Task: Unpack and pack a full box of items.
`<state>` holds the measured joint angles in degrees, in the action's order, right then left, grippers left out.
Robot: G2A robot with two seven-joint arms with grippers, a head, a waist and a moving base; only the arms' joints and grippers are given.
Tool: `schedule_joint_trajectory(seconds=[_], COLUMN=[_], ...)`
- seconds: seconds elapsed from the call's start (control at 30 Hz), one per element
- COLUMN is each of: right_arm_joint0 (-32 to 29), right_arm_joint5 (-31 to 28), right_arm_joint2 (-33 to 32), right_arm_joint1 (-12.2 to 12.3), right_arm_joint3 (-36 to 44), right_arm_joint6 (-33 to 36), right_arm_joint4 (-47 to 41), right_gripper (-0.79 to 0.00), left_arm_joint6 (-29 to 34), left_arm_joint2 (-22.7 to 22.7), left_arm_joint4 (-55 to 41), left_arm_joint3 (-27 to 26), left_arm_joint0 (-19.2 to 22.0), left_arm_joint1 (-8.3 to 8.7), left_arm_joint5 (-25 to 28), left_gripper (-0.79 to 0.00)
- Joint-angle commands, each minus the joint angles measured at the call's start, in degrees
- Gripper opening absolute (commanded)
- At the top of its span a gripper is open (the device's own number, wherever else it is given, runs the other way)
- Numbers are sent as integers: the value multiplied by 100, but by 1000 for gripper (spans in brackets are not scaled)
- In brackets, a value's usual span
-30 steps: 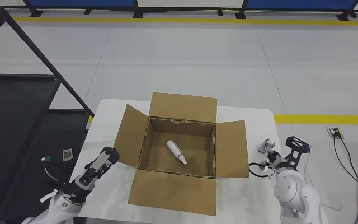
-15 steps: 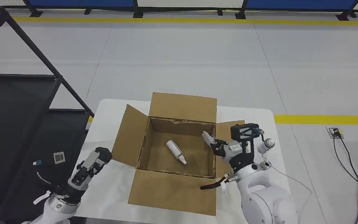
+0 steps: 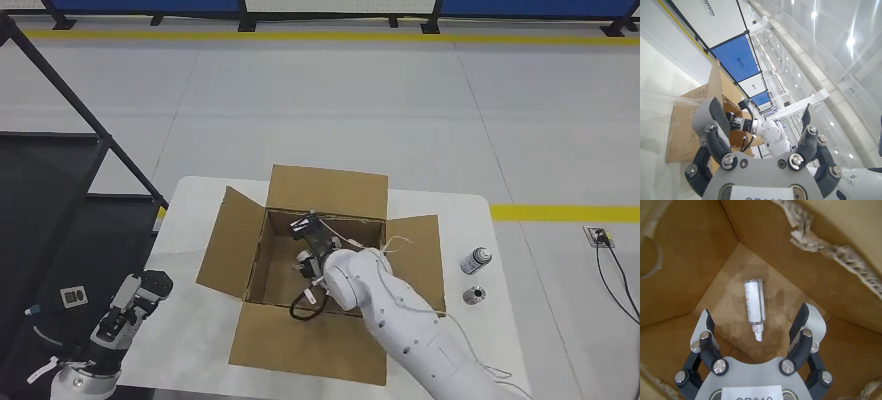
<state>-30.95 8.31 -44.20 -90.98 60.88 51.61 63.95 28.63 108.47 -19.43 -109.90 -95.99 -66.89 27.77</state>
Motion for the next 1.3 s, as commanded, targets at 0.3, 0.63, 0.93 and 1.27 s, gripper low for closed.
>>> schedule_joint_trajectory(seconds=[0.3, 0.63, 0.93, 1.27], right_arm_joint0=[615, 919, 469, -3679], right_arm_joint5=[-82, -154, -781, -918], right_arm_joint2=[658, 810, -133, -2854], right_arm_joint1=[-571, -907, -449, 499], right_arm_joint3=[-1843, -2567, -643, 5753], right_arm_joint6=[-226, -428, -401, -460], right_arm_joint4=[-352, -470, -496, 739], right_gripper=[-394, -785, -785, -785], left_arm_joint6=[0, 0, 0, 0], left_arm_joint2=[0, 0, 0, 0], left_arm_joint4=[0, 0, 0, 0], left_arm_joint3=[0, 0, 0, 0], left_arm_joint0=[0, 0, 0, 0], left_arm_joint1=[0, 0, 0, 0], left_arm_joint5=[0, 0, 0, 0], left_gripper=[0, 0, 0, 0])
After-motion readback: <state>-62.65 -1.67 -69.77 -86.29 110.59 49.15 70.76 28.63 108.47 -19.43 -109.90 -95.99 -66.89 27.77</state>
